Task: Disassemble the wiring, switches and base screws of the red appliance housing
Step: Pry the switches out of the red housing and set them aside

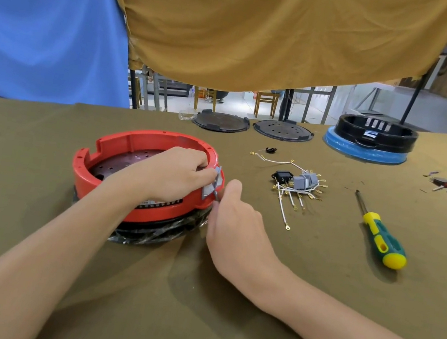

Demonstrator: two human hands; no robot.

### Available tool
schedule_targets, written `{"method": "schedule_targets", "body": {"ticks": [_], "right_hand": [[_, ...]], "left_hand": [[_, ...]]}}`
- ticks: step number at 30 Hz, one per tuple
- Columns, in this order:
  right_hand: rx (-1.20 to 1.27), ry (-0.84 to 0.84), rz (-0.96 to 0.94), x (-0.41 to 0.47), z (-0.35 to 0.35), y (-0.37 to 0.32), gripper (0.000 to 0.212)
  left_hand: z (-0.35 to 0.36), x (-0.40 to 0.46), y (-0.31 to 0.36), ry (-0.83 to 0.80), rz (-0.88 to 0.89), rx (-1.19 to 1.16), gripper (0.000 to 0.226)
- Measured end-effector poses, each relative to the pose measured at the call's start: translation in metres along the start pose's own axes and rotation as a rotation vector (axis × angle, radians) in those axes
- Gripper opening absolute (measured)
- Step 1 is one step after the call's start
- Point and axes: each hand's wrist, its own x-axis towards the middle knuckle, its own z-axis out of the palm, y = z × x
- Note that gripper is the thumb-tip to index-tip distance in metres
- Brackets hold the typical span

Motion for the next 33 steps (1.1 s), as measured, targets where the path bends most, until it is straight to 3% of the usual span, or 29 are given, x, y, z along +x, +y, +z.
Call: {"method": "schedule_targets", "body": {"ticks": [7,15,19,25,33], "right_hand": [[0.006,0.003,0.007,-0.001,-0.003,-0.003,0.028],[0.352,-0.066,0.135,0.0,-0.016,-0.007,0.005],[0.481,-0.052,0.168,0.0,-0.018,-0.003,0.012],[0.434,-0.036,0.147,0.001,-0.013,-0.002,0.005],[0.554,-0.036,0.228,0.003,-0.011,0.003,0.008]], "left_hand": [[-0.001,0.0,0.0,-0.011,-0.004,0.012,0.039],[-0.003,-0.002,0.003,-0.012,-0.017,-0.011,0.042],[-0.003,-0.002,0.003,-0.008,-0.032,-0.02,0.041],[-0.002,-0.002,0.003,-0.012,-0.025,-0.019,0.038],[-0.003,-0.002,0.004,-0.012,-0.042,-0.03,0.041]]}}
